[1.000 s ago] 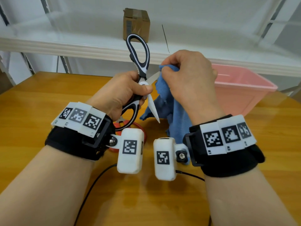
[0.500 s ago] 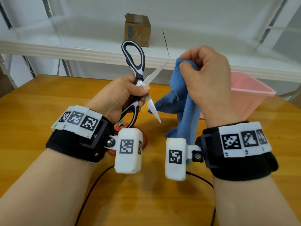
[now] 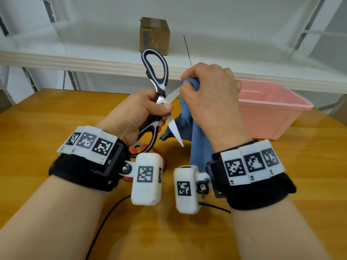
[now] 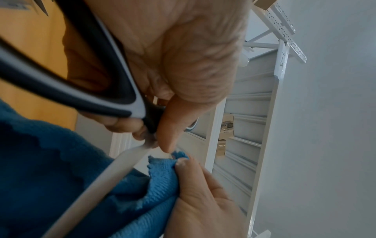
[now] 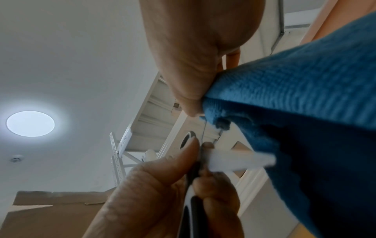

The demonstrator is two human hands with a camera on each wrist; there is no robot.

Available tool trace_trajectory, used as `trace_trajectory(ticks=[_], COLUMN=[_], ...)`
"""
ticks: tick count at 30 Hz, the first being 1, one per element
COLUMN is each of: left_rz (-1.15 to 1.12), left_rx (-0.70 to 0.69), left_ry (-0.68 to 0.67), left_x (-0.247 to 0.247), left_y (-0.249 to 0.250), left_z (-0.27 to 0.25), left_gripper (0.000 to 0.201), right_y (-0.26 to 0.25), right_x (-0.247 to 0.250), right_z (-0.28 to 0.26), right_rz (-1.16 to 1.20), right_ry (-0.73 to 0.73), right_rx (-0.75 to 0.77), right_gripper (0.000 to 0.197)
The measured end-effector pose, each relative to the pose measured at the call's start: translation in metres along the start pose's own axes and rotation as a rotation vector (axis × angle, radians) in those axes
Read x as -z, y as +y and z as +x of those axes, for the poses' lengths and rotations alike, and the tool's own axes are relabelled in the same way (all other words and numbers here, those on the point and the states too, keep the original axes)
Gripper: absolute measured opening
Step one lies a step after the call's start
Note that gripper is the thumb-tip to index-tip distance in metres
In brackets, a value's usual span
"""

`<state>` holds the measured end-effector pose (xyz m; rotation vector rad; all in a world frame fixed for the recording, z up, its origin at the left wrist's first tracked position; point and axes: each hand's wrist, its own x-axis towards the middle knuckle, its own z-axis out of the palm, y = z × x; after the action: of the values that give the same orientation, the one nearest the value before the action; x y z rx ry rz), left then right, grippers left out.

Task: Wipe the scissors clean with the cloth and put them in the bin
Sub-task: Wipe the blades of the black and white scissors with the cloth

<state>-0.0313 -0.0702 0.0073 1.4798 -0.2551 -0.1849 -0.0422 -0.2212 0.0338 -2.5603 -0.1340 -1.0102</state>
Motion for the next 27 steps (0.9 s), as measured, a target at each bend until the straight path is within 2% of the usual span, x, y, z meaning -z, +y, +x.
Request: trace_trajectory(ticks=[4,8,14,19,22,27], left_rz=[0.025,0.025,0.042,-0.018,-0.029,-0.062], left_rx=[0.002,0.01,0.021,0.047,0.055,0.068], left_ry=[-0.005,0.0,-0.011,-0.009,-0.003,-0.007], left_x=[-0.005,-0.001,-0.002,0.005,0.005,0.006], left_y=[-0.001,0.001,-0.001,0.002,0.002,0.002], left_z=[0.001,0.0,0.0,-0.002,-0.002,-0.002], left_gripper=[0.02,0.015,0.014,0.007,0.004,0.004], right_y=[0.013,0.007,0.018,0.028,0.028,0.018], right_x=[0.006,0.004,0.006,0.014,0.02,0.016], right_z=[0.005,0.003,0.006,0.007,0.007,0.005], right_rz=[-0.026,-0.054,0.066,0.325,0.398,0.387], right_ry=[0.033,-0.015,0.023,0.141,0.148,0.118], right_rx=[-0.067,0.02,-0.085,-0.152,-0.146,-0.102], right_gripper=[0.023,0.022,0.019,0.014,0.014,0.02])
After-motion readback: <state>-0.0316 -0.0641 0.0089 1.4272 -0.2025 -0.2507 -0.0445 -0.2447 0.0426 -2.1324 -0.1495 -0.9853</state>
